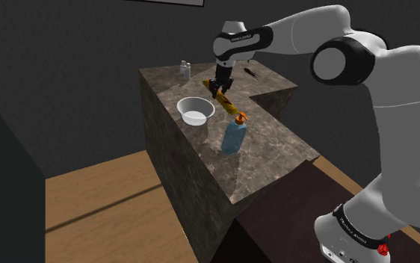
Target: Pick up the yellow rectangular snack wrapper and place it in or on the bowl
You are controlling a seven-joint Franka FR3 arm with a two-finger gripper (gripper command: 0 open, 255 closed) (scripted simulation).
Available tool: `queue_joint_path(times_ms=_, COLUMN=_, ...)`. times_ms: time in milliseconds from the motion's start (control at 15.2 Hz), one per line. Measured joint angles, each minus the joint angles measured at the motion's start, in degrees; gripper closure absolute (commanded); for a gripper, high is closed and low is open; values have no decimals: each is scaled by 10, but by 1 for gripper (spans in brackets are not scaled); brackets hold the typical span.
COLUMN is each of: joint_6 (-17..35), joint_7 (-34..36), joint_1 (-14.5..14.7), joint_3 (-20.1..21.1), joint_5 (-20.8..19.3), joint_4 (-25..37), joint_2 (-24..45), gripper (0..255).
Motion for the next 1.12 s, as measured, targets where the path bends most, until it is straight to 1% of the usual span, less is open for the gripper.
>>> queue_joint_path(times_ms=264, joint_6=-46, joint_7=40, joint_1=24, joint_3=7, joint_5=-2, joint_4=119, joint_2=71, gripper=255)
queue_joint_path(times_ms=396, joint_6=-90, joint_7=59, joint_1=33, joint_3=11, joint_5=-3, joint_4=216, joint_2=124, gripper=255)
queue_joint_path(times_ms=462, joint_6=-133, joint_7=73, joint_1=35, joint_3=13, joint_5=-4, joint_4=324, joint_2=182, gripper=255)
queue_joint_path(times_ms=594, joint_6=-155, joint_7=82, joint_1=41, joint_3=15, joint_5=-5, joint_4=373, joint_2=215, gripper=255)
queue_joint_path(times_ms=660, joint_6=-149, joint_7=83, joint_1=42, joint_3=15, joint_5=-5, joint_4=368, joint_2=216, gripper=255)
queue_joint_path(times_ms=726, joint_6=-154, joint_7=84, joint_1=41, joint_3=16, joint_5=-5, joint_4=389, joint_2=231, gripper=255)
queue_joint_path(times_ms=792, joint_6=-150, joint_7=84, joint_1=42, joint_3=16, joint_5=-5, joint_4=388, joint_2=235, gripper=255)
queue_joint_path(times_ms=990, joint_6=-125, joint_7=83, joint_1=43, joint_3=16, joint_5=-4, joint_4=362, joint_2=234, gripper=255)
queue_joint_path(times_ms=1056, joint_6=-125, joint_7=83, joint_1=42, joint_3=16, joint_5=-4, joint_4=370, joint_2=242, gripper=255)
queue_joint_path(times_ms=1122, joint_6=-113, joint_7=82, joint_1=44, joint_3=16, joint_5=-4, joint_4=353, joint_2=237, gripper=255)
